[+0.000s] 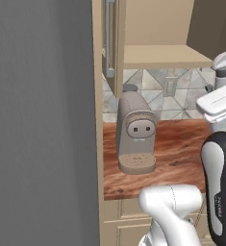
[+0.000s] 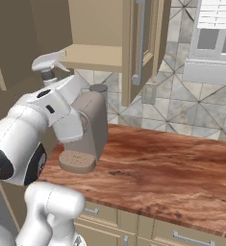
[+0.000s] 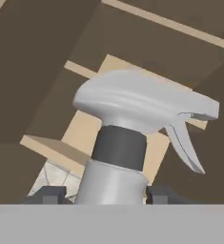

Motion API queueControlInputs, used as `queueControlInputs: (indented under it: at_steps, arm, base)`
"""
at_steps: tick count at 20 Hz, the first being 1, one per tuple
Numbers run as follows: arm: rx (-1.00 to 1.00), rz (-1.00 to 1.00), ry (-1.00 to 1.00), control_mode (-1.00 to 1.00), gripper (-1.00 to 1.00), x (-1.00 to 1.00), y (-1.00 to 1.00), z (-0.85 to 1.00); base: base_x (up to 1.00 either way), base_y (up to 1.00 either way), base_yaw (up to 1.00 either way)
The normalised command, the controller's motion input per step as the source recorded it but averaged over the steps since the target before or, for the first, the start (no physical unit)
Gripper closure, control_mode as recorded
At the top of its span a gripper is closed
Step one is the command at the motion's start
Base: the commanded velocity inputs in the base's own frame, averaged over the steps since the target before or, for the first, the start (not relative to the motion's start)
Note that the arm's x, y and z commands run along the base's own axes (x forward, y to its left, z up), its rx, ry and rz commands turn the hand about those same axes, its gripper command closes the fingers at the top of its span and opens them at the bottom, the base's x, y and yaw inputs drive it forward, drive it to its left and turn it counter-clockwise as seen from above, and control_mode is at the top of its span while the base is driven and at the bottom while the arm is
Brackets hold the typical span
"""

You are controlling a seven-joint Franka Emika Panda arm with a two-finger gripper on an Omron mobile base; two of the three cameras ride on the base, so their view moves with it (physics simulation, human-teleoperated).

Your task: Move the cutting board and knife to the sink. Then move spray from the cabinet to the counter.

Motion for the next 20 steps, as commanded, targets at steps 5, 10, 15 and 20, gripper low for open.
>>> queueControlInputs:
  at_steps: [5, 10, 15, 20]
  arm:
    - [0.02, 0.0, 0.08, -1.0, 1.0, 0.0, -0.26, -0.76]
    - [0.06, 0.0, -0.03, -1.0, 1.0, -0.1, -0.49, -0.54]
    - [0.11, 0.0, -0.13, -1.0, 1.0, -0.28, -0.5, -0.55]
    - [0.13, 0.0, -0.09, -1.0, 1.0, -0.12, -0.49, -0.64]
  base:
    - [0.0, 0.0, 0.0]
    - [0.0, 0.0, 0.0]
    - [0.0, 0.0, 0.0]
    - [0.0, 0.0, 0.0]
